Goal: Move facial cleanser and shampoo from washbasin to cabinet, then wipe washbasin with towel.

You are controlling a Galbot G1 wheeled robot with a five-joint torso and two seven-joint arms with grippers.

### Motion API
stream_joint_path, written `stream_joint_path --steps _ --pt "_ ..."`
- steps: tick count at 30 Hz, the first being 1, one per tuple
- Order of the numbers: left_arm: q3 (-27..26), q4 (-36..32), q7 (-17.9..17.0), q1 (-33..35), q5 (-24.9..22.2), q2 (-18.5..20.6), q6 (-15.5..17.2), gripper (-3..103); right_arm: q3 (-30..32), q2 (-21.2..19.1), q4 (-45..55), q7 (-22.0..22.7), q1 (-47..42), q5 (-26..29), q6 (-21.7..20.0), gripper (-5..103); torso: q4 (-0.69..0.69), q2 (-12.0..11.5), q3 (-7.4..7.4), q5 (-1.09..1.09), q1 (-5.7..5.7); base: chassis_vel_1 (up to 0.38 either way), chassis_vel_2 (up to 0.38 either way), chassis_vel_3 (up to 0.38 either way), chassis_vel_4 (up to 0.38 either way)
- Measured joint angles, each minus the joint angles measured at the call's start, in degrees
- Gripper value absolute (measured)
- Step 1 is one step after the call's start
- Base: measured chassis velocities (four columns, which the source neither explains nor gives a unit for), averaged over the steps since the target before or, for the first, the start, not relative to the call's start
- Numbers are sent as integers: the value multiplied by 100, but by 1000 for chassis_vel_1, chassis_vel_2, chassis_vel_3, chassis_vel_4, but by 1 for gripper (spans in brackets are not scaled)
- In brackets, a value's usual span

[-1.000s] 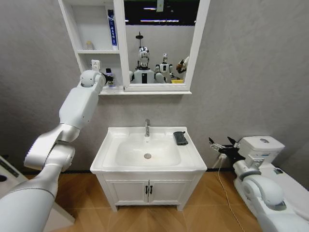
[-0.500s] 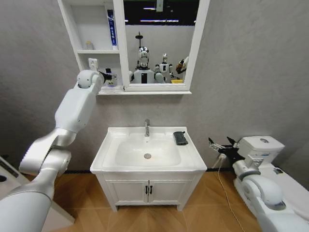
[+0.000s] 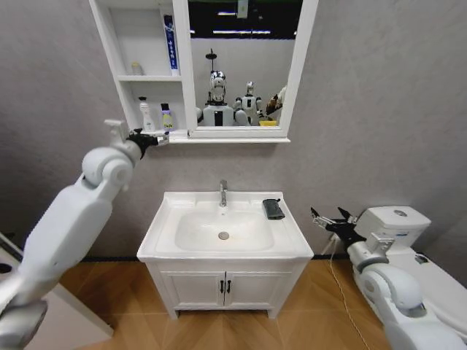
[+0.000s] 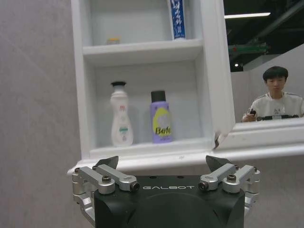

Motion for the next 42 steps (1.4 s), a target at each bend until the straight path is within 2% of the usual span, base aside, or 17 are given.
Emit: stream_joint_path --steps 1,2,4,5,7,8,11,12,14,18,24,26,29,33,38,42 --pt "-514 -131 177 722 328 -125 -171 100 -35 25 40 82 22 8 -26 100 -1 -1 1 3 1 0 0 0 0" --pt "-514 -131 177 722 328 -125 -171 100 -35 25 40 82 22 8 -26 100 -1 -1 1 3 1 0 0 0 0" --pt "-1377 -318 567 2157 913 -524 -612 100 -125 32 128 113 14 11 -88 100 2 -1 1 -1 2 0 0 0 0" --pt "-1377 -318 567 2157 913 -524 -612 100 -125 32 128 113 14 11 -88 100 2 -1 1 -1 2 0 0 0 0" --pt "-2271 -503 1191 3389 1730 -1050 -983 100 -161 18 164 106 -33 -1 -131 100 5 -1 1 1 1 0 0 0 0" --pt "-2271 -503 1191 3389 1730 -1050 -983 100 -161 18 164 106 -33 -1 -131 100 5 -1 1 1 1 0 0 0 0" --pt "-2970 -799 1611 4426 2130 -1531 -1105 100 -165 14 207 110 -44 -12 -240 100 2 -1 0 2 1 0 0 0 0" --pt "-2970 -799 1611 4426 2130 -1531 -1105 100 -165 14 207 110 -44 -12 -240 100 2 -1 0 2 1 0 0 0 0" --pt "-3176 -1013 1876 4915 2307 -1738 -1183 100 -166 11 246 149 -40 -23 -331 100 3 -1 0 4 1 0 0 0 0" --pt "-3267 -1400 2136 5416 2361 -1981 -1256 100 -148 34 289 184 -57 -47 -409 100 2 -1 1 4 1 0 0 0 0" --pt "-3271 -1911 2206 5879 2452 -2304 -1371 100 -62 107 345 191 -157 -103 -429 100 1 -1 1 4 2 0 0 0 0" --pt "-3314 -2189 2206 6131 2544 -2511 -1242 100 -9 152 396 203 -219 -108 -442 100 1 -1 1 4 2 0 0 0 0" --pt "-3381 -2351 2244 6297 2583 -2600 -1119 100 16 151 431 199 -247 -110 -442 100 2 -1 1 4 1 0 0 0 0" --pt "-3411 -2453 2255 6346 2589 -2603 -1098 100 20 136 461 199 -237 -109 -443 100 2 -1 1 3 1 0 0 0 0" --pt "-3332 -2739 2241 6442 2539 -2570 -903 100 35 143 488 214 -246 -110 -442 100 1 -2 2 3 4 0 0 0 0" --pt "-3223 -3174 2222 6905 2471 -2630 -752 100 101 133 500 216 -262 -100 -442 100 2 -2 1 4 3 0 0 0 0"
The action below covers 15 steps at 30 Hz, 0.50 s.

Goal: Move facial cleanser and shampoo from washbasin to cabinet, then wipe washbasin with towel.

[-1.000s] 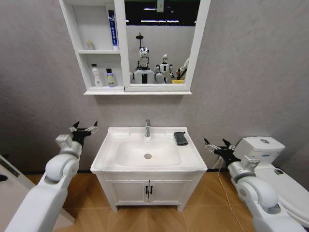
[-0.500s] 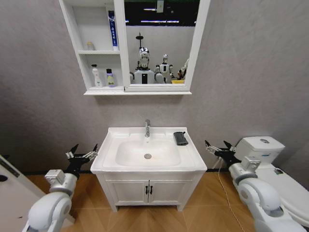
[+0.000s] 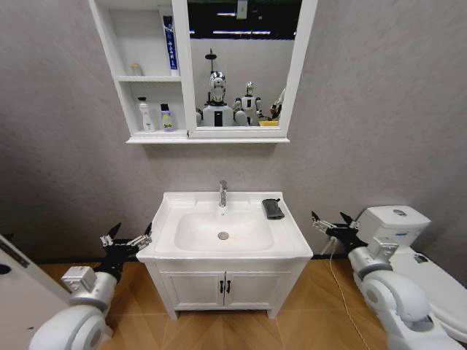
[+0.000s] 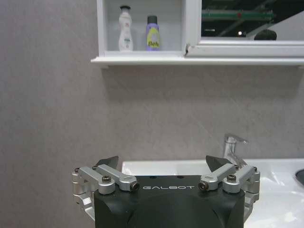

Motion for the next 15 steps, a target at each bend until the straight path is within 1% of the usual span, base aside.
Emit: stream_joint_path --steps 1,3,4,6,7,9,10,12,15 --pt "74 -32 -39 146 -1 -28 29 100 11 0 -3 0 -3 2 6 100 0 0 0 -1 0 0 0 0 0" --pt "125 -38 -75 191 4 -34 38 100 12 0 -9 0 -3 3 11 100 2 0 0 -1 0 0 0 0 0" --pt "237 -45 -190 223 37 -38 49 100 11 11 -26 0 -3 0 29 100 1 0 0 -2 0 0 0 0 0" --pt "332 -46 -386 151 66 -33 68 100 -6 47 -34 -1 9 -3 49 100 0 0 0 -2 0 0 0 0 0" --pt "332 -46 -386 151 66 -33 68 100 -6 47 -34 -1 9 -3 49 100 0 0 0 -2 0 0 0 0 0" --pt "341 -46 -569 17 72 20 76 100 -22 61 -36 -13 19 -3 69 100 0 0 0 -1 0 0 0 0 0" --pt "341 -46 -569 17 72 20 76 100 -22 61 -36 -13 19 -3 69 100 0 0 0 -1 0 0 0 0 0" --pt "329 -41 -764 -111 72 71 117 100 -25 52 -54 -28 21 -2 90 100 -1 0 0 -2 0 0 0 0 0" --pt "325 -34 -841 -150 73 79 179 100 -23 34 -68 -37 23 3 103 100 -1 0 0 -2 0 0 0 0 0"
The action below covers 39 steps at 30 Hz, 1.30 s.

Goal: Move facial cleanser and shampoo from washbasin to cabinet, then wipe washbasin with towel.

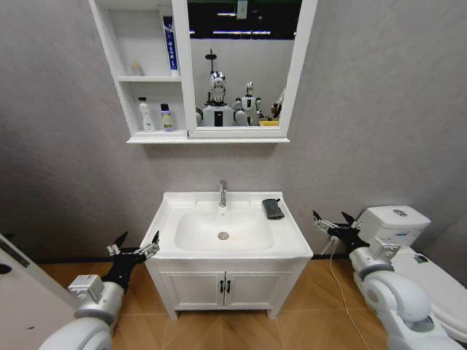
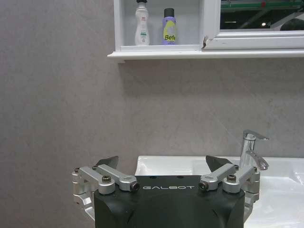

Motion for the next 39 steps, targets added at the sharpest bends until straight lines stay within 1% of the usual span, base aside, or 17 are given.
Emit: stream_joint_path --steps 8,21,29,34,36,39 --pt "-5 14 -18 -16 4 4 20 100 17 -81 -6 -57 30 58 18 100 1 0 0 0 0 0 0 0 0" --pt "-7 22 -16 -19 6 6 20 100 42 -50 19 -146 -3 38 9 100 1 1 0 0 -3 0 0 0 0" --pt "-8 25 -12 -20 6 6 20 100 40 -57 19 -145 -8 -42 -12 100 1 0 0 0 -1 -99 89 109 -97" --pt "-8 27 -10 -21 5 6 20 100 -43 -58 35 -34 28 -12 -116 100 1 -1 2 0 3 -97 114 113 -97" --pt "-8 27 -9 -21 5 6 19 100 -122 -142 -76 12 109 45 -197 100 1 -1 1 0 3 -25 53 31 -41" --pt "-8 27 -9 -21 5 6 19 100 -165 -205 -170 25 162 92 -214 100 0 -1 1 0 1 1 18 3 -9"
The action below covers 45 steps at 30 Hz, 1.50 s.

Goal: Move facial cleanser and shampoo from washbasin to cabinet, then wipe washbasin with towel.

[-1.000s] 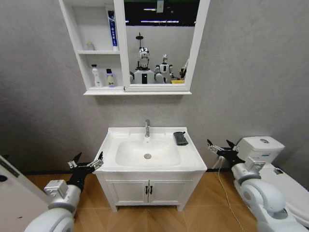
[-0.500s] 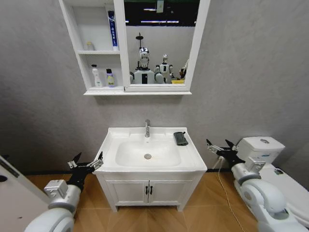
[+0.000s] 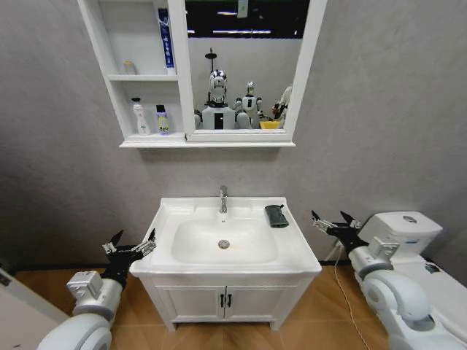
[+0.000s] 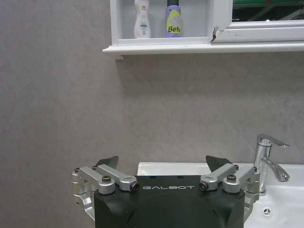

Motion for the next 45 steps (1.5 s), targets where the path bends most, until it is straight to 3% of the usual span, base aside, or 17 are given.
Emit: stream_joint_path --steps 5,33,45 --pt "0 0 2 1 0 0 -1 100 -16 -216 -265 2 148 199 61 100 0 1 -1 0 -4 0 0 0 0" --pt "0 0 6 1 0 0 -5 100 83 -69 -7 -295 -69 114 -52 100 0 1 0 0 1 -30 30 33 -31" --pt "-1 1 7 1 -1 0 -7 100 -753 -663 -1338 -9 1164 985 -921 100 0 1 0 0 -2 0 0 0 0"
